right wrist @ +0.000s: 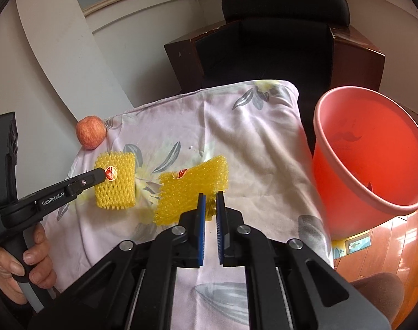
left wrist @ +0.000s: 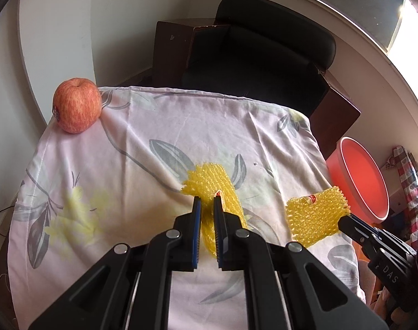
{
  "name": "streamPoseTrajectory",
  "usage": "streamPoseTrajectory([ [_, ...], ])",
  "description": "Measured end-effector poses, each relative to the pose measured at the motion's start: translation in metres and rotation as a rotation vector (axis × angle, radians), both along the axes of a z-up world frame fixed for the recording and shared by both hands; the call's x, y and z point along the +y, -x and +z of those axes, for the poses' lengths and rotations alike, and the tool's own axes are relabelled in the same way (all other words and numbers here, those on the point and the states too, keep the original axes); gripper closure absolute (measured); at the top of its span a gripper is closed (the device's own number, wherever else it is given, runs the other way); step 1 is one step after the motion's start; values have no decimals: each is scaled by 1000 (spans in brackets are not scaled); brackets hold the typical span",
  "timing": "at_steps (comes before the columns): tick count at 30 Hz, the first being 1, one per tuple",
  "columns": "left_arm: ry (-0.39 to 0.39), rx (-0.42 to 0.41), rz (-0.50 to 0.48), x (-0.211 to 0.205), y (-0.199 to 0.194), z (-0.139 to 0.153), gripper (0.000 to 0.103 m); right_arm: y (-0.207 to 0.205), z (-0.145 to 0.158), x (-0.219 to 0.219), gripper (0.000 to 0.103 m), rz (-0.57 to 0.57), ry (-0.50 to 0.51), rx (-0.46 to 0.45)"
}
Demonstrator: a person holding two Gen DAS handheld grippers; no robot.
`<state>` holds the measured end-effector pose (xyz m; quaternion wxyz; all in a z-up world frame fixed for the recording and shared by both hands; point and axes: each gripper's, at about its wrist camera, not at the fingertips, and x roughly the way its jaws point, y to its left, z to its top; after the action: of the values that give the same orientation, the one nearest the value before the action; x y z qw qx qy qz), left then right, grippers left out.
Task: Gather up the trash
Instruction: 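Carry both yellow foam nets over the red bucket with both grippers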
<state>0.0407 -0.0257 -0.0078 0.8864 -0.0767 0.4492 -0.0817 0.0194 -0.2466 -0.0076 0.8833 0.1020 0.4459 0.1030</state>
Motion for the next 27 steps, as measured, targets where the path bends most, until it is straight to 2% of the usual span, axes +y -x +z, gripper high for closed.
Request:
streamPoseTrajectory([
  [20, 46, -48, -268, -126, -10, 29, 95, 11, 26, -121, 96, -332, 39, -63],
  [27, 67, -65, -362, -176, -18, 38, 95, 18, 31, -149, 96, -427, 111, -85],
])
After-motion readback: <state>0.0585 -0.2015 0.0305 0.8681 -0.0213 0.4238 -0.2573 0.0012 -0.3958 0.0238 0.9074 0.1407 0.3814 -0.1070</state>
